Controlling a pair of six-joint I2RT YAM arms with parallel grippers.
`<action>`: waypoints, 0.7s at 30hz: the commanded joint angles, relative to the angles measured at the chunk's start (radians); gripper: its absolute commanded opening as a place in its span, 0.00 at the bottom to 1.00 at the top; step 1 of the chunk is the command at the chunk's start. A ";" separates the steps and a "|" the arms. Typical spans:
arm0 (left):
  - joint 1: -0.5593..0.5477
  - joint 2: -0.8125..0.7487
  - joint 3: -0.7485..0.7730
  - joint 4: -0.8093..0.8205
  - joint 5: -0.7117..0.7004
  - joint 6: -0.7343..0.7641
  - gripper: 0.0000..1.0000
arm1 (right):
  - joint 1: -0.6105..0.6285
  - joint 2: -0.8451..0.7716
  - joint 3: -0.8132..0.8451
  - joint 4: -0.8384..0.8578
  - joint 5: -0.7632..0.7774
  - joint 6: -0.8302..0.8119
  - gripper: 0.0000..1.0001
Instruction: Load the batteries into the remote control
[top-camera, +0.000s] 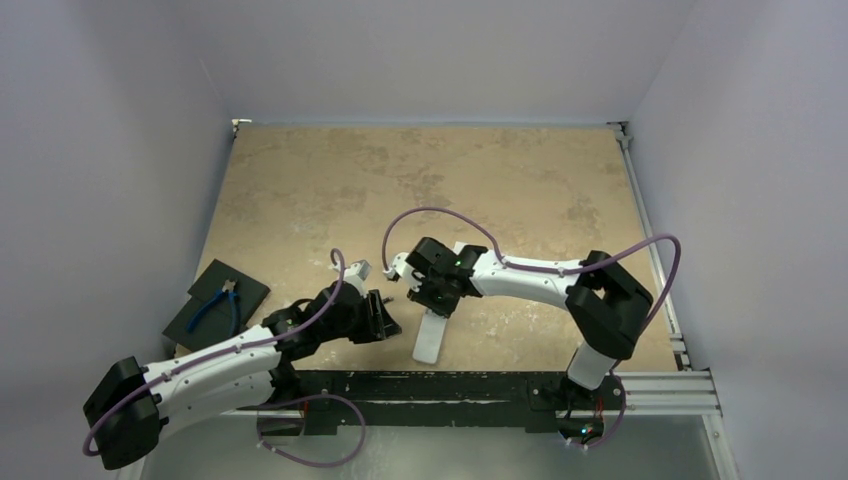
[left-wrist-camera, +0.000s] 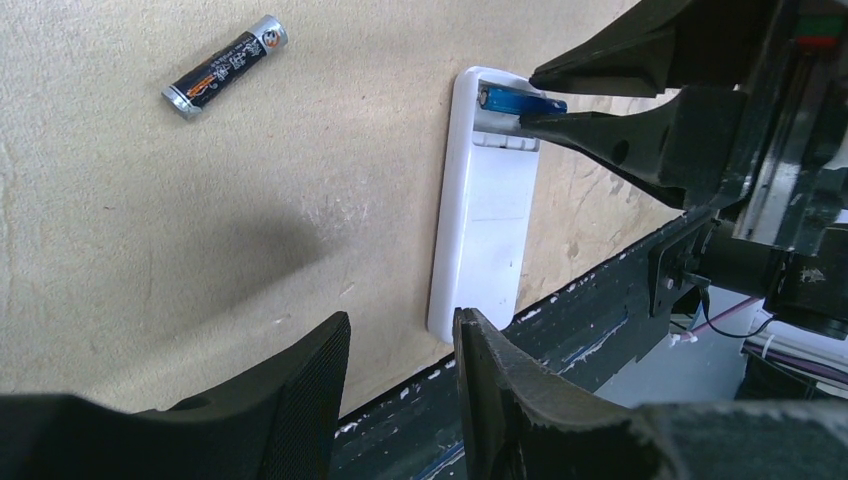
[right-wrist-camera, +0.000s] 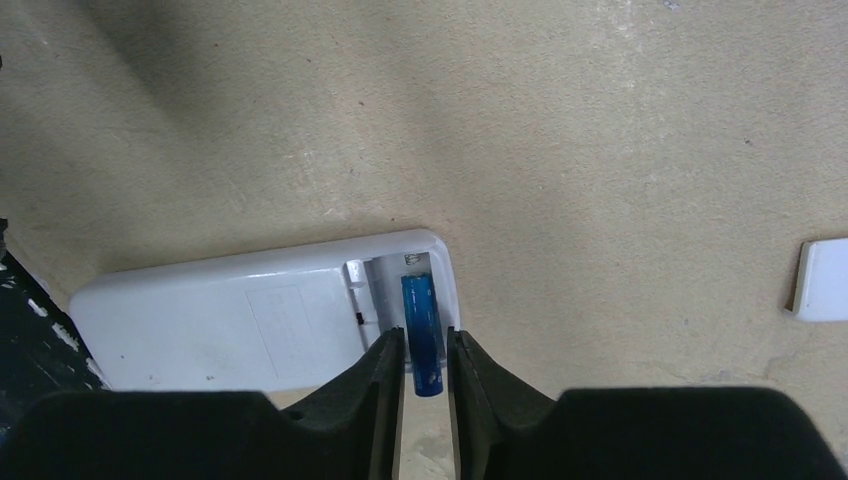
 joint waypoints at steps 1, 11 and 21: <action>0.004 0.007 0.020 0.039 0.000 0.001 0.43 | -0.002 -0.065 0.042 0.018 0.006 0.030 0.30; 0.003 0.078 0.040 0.103 0.030 0.014 0.44 | -0.005 -0.204 0.010 0.022 0.036 0.226 0.33; 0.020 0.182 0.115 0.134 0.033 0.078 0.45 | -0.015 -0.334 -0.070 0.048 0.081 0.417 0.32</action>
